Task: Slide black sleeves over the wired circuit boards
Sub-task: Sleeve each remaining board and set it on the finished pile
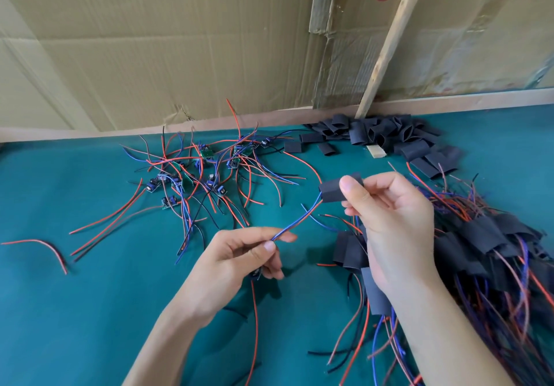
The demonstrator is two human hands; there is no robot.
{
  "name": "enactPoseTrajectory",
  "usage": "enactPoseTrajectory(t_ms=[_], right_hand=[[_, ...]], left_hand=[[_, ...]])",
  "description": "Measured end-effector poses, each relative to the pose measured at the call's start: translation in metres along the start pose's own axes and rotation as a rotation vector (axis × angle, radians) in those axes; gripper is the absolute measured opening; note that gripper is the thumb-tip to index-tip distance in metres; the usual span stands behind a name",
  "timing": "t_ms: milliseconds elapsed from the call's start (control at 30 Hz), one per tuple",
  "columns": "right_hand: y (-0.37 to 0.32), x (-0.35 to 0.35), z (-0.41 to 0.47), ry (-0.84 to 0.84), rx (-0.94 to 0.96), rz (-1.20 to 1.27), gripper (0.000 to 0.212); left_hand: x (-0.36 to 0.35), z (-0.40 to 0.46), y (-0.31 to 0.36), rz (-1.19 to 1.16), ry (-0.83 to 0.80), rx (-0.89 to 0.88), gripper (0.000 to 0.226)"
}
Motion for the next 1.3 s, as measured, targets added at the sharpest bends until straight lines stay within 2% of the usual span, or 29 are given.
enactPoseTrajectory(t_ms=[100,267,400,467,633,800,900,1067,1200,1300], right_hand=[[0.005,-0.002,-0.001,-0.047,-0.04,-0.028,0.02],[0.008,-0.002,-0.001,-0.021,-0.113,0.047,0.021],[0.02,-0.017,-0.012,-0.148,-0.286,0.094,0.04],[0.03,-0.025,-0.021,-0.204,-0.366,0.086,0.042],[0.036,-0.03,-0.028,-0.235,-0.443,0.034,0.033],[0.043,-0.03,-0.031,-0.164,-0.59,0.248,0.038],[0.041,-0.029,-0.026,-0.113,-0.604,0.374,0.042],[0.033,-0.021,-0.015,-0.073,-0.548,0.483,0.047],[0.033,-0.018,-0.013,-0.063,-0.511,0.449,0.047],[0.035,-0.021,-0.017,-0.111,-0.456,0.284,0.054]], left_hand=[[0.001,0.0,0.001,0.014,0.006,-0.01,0.027],[0.002,-0.001,0.002,0.005,0.015,-0.018,0.026],[0.0,0.0,0.001,-0.028,0.04,-0.026,0.023],[0.0,0.001,0.001,-0.04,0.063,-0.017,0.017],[0.002,0.002,0.0,-0.075,0.062,-0.005,0.021],[-0.001,0.001,0.006,-0.125,0.02,-0.01,0.025],[-0.002,0.0,0.005,-0.194,0.014,0.036,0.027],[-0.002,-0.002,0.0,-0.179,-0.081,0.154,0.018],[0.001,-0.002,0.0,-0.194,-0.062,0.146,0.013],[0.004,-0.001,0.001,-0.154,-0.015,0.118,0.013]])
Point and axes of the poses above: each hand's wrist, its own z-axis towards the middle knuckle, its own x-axis out of the back of the hand, y = z × x, the point moved 5 cm from there along z, towards the middle knuckle, and after that the axes turned 9 degrees about z, right-handed, at the moved point
